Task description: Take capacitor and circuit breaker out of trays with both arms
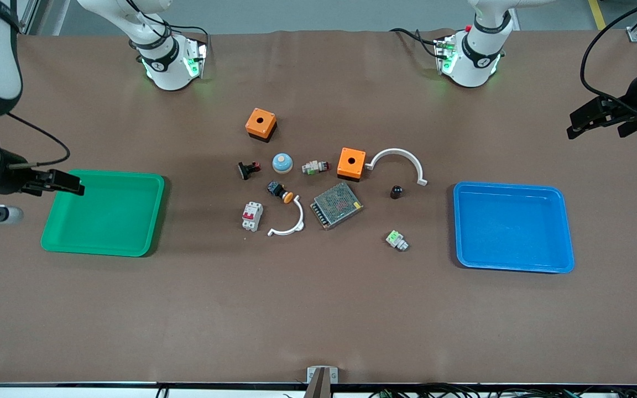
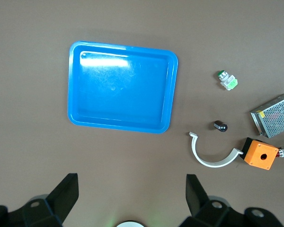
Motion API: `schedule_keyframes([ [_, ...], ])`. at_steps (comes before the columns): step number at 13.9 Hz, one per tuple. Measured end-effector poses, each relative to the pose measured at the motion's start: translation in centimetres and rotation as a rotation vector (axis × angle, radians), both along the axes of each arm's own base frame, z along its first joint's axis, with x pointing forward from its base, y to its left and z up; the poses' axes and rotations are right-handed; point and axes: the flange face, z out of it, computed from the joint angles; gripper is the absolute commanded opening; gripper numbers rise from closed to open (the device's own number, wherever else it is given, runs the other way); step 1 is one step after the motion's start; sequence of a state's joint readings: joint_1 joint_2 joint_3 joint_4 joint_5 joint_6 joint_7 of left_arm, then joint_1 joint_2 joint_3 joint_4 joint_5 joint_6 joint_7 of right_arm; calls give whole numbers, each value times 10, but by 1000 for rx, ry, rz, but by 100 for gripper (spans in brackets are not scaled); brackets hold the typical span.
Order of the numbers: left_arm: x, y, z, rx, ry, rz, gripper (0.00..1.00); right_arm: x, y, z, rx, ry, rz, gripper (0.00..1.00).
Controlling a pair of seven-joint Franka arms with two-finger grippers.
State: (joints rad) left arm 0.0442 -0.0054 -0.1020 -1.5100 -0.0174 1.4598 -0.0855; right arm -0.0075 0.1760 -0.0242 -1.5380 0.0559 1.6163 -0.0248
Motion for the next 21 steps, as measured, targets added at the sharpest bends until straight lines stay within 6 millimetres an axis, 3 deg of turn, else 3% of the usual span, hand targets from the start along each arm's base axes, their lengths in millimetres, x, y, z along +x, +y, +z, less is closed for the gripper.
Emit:
schedule_keyframes([
  [4,-4,0,6,1,-5,0,100,-17,4,14,1,-13,6,100],
  [11,-7,0,9,1,-9,-1,100,-69,1,51,4,-57,0,100],
  [16,-6,0,8,1,-9,-6,100,-87,-3,76,-10,-94,6,100],
  [21,-4,1,6,2,-7,-9,100,-90,-8,76,-14,-85,29,100],
])
